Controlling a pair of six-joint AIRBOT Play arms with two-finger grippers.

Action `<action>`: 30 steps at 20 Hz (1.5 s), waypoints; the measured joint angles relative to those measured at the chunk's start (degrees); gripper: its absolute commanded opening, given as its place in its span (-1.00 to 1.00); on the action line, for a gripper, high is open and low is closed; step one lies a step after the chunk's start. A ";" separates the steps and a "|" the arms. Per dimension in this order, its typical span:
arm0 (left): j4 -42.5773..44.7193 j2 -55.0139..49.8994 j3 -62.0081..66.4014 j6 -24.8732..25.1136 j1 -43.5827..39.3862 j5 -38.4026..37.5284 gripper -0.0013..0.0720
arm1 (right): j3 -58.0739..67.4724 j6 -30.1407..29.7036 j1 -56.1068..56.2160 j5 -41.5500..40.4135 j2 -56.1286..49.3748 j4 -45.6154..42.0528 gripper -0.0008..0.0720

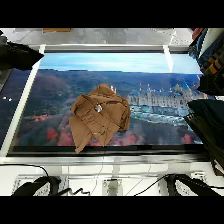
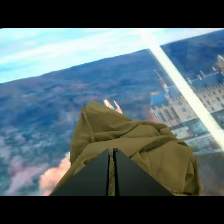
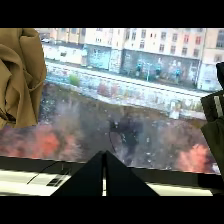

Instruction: Fold the clothes and pants, and hang the long-sleeved shirts on hangers.

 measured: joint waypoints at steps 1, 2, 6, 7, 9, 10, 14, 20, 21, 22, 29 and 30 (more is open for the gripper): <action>0.02 0.00 0.00 0.00 0.00 0.00 -0.86 | 0.00 0.00 0.00 -0.02 0.00 0.00 -0.92; 0.00 0.00 0.00 0.02 0.00 0.00 -0.86 | 0.00 0.00 0.00 -0.02 -0.02 -0.02 -0.92; 0.00 0.00 0.00 0.00 0.00 -0.02 -0.86 | 0.00 0.00 0.00 -0.02 0.00 0.00 -0.92; 0.00 0.00 0.00 0.02 0.00 0.00 -0.86 | 0.00 -0.02 0.00 -0.02 0.00 0.00 -0.92; 0.00 0.00 0.00 0.00 0.00 -0.02 -0.86 | 0.00 0.00 0.00 -0.02 0.00 -0.02 -0.92; 0.00 0.00 0.00 0.00 0.00 0.00 -0.86 | 0.00 0.00 0.00 0.00 0.00 0.00 -0.92; 0.00 0.00 0.00 0.00 0.00 0.00 -0.86 | 0.00 -0.02 0.00 -2.64 -0.02 0.00 -0.92; -0.17 -0.02 0.00 -0.09 0.00 0.33 -0.86 | 0.00 -1.31 0.46 -9.84 -0.07 3.56 -0.92; -0.42 -0.04 0.00 -0.70 0.00 0.39 -0.86 | 0.00 -2.54 1.07 -10.25 -0.07 5.03 -0.92; -0.79 -0.04 0.00 -1.70 0.00 0.50 -0.86 | -0.09 -3.72 1.99 -10.43 -0.07 6.58 -0.92; 2.89 2.75 -4.15 -3.08 0.07 -5.99 -0.86 | -13.14 -12.72 12.90 -9.46 3.58 12.87 -0.92; 3.74 4.39 -6.99 -2.95 0.09 -6.19 -0.86 | -16.55 -13.79 13.79 -9.38 4.68 13.03 -0.92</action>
